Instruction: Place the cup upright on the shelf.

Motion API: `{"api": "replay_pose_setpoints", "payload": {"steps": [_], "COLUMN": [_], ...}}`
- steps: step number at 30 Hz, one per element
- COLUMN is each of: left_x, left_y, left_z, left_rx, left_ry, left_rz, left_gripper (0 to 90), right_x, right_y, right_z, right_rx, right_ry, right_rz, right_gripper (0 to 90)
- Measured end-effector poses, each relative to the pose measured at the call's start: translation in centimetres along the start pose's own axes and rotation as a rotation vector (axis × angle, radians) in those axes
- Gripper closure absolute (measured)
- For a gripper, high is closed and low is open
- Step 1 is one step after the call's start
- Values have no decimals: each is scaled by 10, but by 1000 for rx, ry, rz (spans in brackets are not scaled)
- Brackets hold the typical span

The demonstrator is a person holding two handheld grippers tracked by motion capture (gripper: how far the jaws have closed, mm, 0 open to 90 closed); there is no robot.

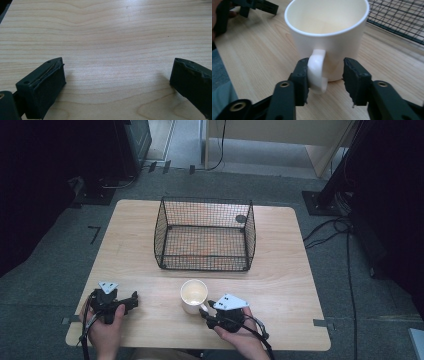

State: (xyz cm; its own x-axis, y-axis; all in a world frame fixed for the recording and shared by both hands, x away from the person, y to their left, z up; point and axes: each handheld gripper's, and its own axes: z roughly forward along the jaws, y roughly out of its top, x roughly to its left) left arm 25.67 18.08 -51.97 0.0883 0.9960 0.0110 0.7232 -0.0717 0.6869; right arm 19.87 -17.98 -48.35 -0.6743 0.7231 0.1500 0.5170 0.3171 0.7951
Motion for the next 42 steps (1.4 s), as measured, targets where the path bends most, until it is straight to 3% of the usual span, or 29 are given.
{"api": "replay_pose_setpoints", "payload": {"steps": [1, 2, 3, 4, 8, 23, 42], "left_x": [0, 0, -1, -1, -1, 0, -1], "left_y": [0, 0, 0, 0, 0, 0, 0], "left_z": [0, 0, 0, 0, 0, 0, 0], "left_rx": [-1, 0, 0, -1, 0, 1, -1], "left_ry": [0, -1, -1, -1, -1, -2, -2], "left_rz": [1, 1, 1, 1, 2, 4, 2], "left_gripper": [1, 1, 1, 1, 1, 1, 1], "right_x": [0, 1, 1, 1, 1, -4, -4], "right_y": [0, 0, 0, 0, 0, 16, 54], "right_z": [0, 1, 1, 3, 2, -14, -41], "right_rx": [-1, -6, -6, -7, -19, -53, -147], "right_ry": [10, -14, -14, -47, -63, -63, -45], "right_rz": [2, -7, -7, -21, -44, -54, -92], "right_gripper": [632, 737, 737, 781, 800, 804, 804]}}
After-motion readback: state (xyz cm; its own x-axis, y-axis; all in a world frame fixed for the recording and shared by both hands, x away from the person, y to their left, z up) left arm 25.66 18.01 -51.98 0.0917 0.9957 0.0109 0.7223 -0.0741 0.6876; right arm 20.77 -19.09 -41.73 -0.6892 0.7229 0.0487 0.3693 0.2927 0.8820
